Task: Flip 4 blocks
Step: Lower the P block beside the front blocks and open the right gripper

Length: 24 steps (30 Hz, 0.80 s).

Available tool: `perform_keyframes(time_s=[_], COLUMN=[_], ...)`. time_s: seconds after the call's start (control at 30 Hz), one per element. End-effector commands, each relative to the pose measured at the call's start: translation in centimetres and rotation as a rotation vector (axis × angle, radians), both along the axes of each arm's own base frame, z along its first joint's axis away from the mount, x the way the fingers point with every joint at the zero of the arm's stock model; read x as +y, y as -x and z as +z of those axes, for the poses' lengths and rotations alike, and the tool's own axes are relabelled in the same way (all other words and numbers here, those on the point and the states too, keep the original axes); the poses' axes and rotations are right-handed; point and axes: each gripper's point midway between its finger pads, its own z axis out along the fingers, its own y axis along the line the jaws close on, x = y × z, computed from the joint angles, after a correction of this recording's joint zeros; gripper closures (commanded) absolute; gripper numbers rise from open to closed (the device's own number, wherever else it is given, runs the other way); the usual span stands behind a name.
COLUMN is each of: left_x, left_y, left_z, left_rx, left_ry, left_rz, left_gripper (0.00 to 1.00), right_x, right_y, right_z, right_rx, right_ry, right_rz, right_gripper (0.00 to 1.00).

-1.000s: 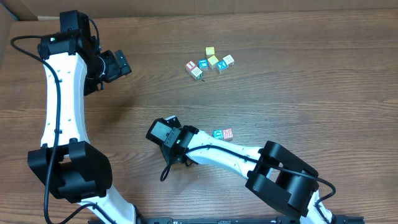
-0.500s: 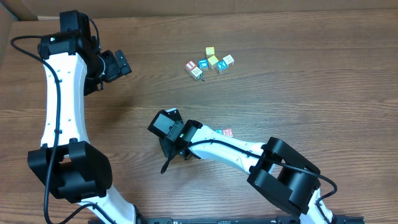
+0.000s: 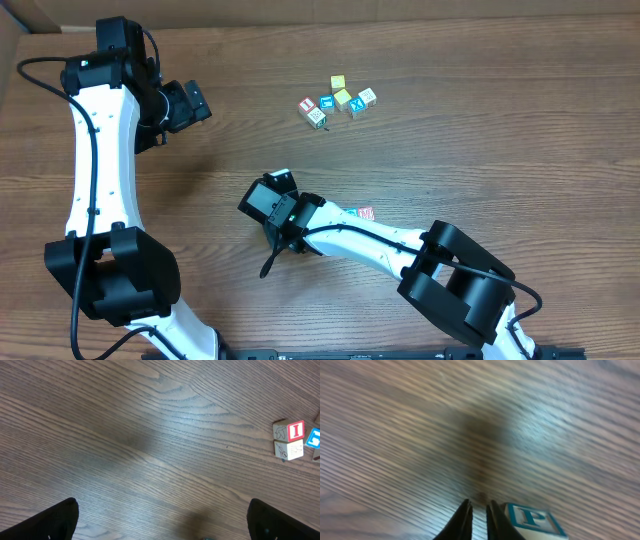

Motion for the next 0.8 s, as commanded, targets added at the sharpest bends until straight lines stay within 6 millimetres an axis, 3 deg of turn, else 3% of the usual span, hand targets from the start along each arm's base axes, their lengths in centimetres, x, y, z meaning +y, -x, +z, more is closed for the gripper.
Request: perform_keyframes(time_s=[0.0, 0.23, 0.53, 0.77], left_x=[0.1, 0.1, 0.1, 0.1], left_y=[0.1, 0.1, 0.1, 0.1], left_z=[-0.4, -0.4, -0.4, -0.4], left_rx=[0.013, 0.013, 0.013, 0.013], left_ry=[0.0, 0.0, 0.0, 0.0], left_rz=[0.016, 0.016, 0.016, 0.016], left_gripper=[0.0, 0.0, 0.0, 0.0], right_x=[-0.4, -1.0, -2.8, -4.1], right_y=[-0.5, -0.6, -3.0, -3.0], right_z=[0.7, 0.5, 0.7, 0.4], right_rx=[-0.013, -0.003, -0.038, -0.014], right_ry=[0.017, 0.034, 0.055, 0.092], right_rz=[-0.015, -0.023, -0.087, -0.102], right_gripper=[0.82, 0.79, 0.79, 0.79])
